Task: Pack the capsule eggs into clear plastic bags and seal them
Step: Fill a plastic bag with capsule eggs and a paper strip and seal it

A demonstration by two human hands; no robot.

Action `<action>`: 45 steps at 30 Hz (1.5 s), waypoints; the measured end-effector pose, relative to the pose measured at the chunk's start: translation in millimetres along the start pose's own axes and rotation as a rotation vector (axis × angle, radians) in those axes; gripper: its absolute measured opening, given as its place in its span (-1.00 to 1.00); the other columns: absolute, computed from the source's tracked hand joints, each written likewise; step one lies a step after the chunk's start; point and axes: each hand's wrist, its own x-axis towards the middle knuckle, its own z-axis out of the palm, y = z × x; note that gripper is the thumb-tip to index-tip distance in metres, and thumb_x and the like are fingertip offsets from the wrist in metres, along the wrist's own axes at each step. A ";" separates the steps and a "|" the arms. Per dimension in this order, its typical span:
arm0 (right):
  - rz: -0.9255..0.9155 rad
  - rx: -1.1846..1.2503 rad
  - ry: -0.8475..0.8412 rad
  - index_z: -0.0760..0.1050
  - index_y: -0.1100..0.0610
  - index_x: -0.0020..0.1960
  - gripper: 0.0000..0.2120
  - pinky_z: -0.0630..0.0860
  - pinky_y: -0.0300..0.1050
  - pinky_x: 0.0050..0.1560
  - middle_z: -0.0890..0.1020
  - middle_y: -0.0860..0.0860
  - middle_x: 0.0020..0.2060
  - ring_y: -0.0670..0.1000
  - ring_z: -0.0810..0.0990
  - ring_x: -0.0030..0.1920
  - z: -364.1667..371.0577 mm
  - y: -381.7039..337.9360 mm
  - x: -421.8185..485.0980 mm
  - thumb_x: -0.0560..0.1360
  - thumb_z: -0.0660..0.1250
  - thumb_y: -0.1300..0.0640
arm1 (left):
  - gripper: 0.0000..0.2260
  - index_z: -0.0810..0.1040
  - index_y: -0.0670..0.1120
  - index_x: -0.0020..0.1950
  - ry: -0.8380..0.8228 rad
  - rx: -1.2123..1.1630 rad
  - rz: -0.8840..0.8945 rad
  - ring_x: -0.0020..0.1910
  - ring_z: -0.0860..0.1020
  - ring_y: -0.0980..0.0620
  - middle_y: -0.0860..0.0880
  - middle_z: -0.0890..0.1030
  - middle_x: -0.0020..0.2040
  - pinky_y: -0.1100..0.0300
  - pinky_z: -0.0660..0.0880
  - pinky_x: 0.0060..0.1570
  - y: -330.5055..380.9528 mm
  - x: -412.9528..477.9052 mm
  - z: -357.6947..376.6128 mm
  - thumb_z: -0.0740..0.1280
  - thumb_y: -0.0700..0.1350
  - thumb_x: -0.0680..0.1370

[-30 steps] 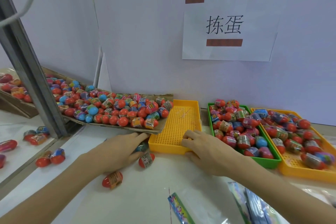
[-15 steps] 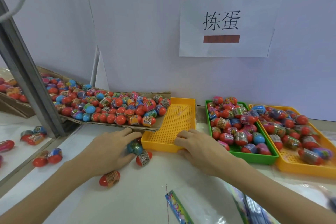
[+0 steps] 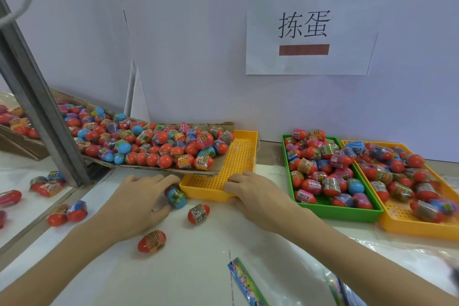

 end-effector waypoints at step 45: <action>-0.119 0.185 0.267 0.35 -0.01 0.38 -0.66 0.53 -0.11 -0.09 0.53 -0.05 0.22 -0.03 0.56 -0.03 -9.4 -52.0 -39.4 0.62 0.24 0.06 | -0.64 0.41 0.11 0.41 0.170 -0.182 -0.038 0.14 0.44 0.09 0.10 0.52 0.21 0.16 0.52 0.02 -5.9 -13.7 21.9 0.33 0.07 0.62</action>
